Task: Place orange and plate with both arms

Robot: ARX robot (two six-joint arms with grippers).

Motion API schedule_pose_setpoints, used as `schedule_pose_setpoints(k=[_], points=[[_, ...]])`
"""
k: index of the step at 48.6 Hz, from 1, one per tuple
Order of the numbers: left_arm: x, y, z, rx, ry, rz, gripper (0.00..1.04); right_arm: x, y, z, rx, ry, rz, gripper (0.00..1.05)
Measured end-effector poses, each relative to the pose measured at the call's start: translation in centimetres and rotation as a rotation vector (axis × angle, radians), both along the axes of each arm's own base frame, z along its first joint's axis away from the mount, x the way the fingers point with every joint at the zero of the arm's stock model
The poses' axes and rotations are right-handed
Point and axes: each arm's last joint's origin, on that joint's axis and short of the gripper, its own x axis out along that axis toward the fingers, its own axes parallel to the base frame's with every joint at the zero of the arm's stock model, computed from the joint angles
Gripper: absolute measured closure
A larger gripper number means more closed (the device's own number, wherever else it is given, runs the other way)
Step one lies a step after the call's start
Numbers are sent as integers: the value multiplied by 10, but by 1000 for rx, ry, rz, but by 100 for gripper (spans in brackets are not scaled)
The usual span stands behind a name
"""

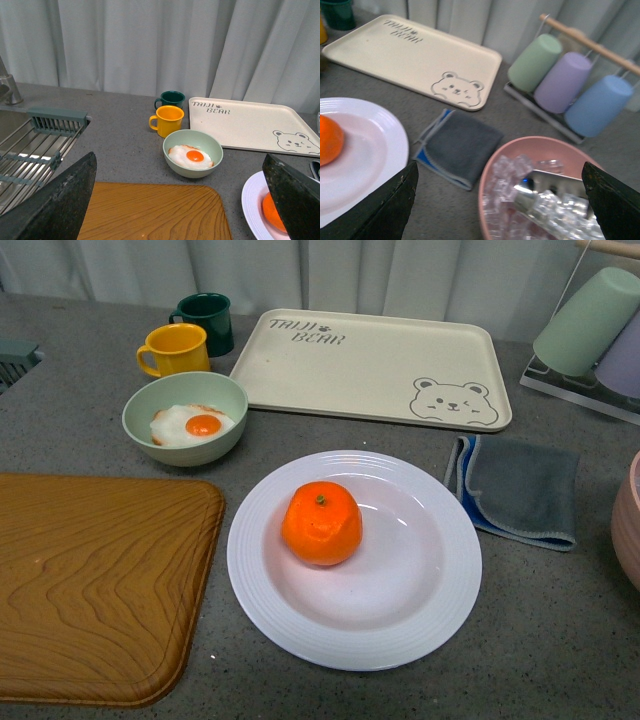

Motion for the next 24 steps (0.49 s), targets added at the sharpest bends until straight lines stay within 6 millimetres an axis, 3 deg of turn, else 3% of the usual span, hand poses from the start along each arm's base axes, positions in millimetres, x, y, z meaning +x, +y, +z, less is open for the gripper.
schedule_pose_setpoints(k=[10, 17, 24], points=[[0, 0, 0, 0, 0, 0, 7, 34, 20, -27, 239, 318, 110, 9], [0, 0, 0, 0, 0, 0, 7, 47, 24, -35, 415, 452, 116, 9], [0, 0, 0, 0, 0, 0, 7, 67, 22, -47, 702, 627, 110, 9]])
